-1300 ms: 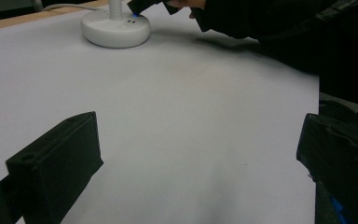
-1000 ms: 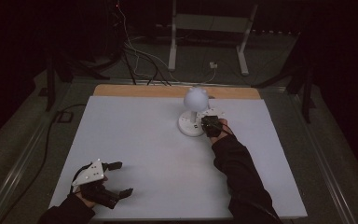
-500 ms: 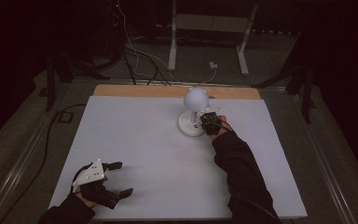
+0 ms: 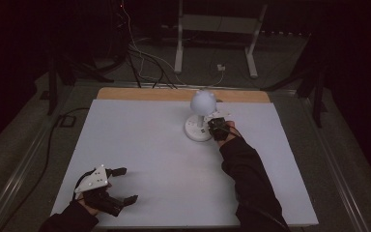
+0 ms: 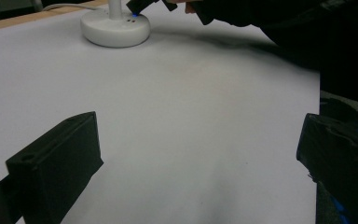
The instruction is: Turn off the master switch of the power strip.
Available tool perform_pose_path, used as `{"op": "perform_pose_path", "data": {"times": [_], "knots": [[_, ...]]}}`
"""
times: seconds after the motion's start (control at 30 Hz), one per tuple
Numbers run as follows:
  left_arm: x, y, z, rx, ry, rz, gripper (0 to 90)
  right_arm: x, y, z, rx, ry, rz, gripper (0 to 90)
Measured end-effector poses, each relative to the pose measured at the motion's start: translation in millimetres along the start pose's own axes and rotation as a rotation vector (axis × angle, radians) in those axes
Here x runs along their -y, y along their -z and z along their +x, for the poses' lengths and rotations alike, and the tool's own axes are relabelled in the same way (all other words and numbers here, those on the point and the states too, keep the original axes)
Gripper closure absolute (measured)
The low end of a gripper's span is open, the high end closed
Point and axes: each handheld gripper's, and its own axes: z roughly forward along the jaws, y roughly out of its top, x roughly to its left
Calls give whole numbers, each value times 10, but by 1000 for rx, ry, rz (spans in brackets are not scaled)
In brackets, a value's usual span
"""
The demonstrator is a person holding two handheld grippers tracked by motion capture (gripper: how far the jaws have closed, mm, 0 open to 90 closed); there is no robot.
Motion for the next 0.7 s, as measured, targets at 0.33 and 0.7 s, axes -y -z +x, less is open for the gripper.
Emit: {"op": "perform_pose_path", "data": {"times": [0.33,0.7], "knots": [[-2,5,2,-4,1,-2,3,17,19,12,-2,-44,-45,876],[-3,15,12,-5,2,-8,4,43,190,-69,-69,-117,-142,514]]}}
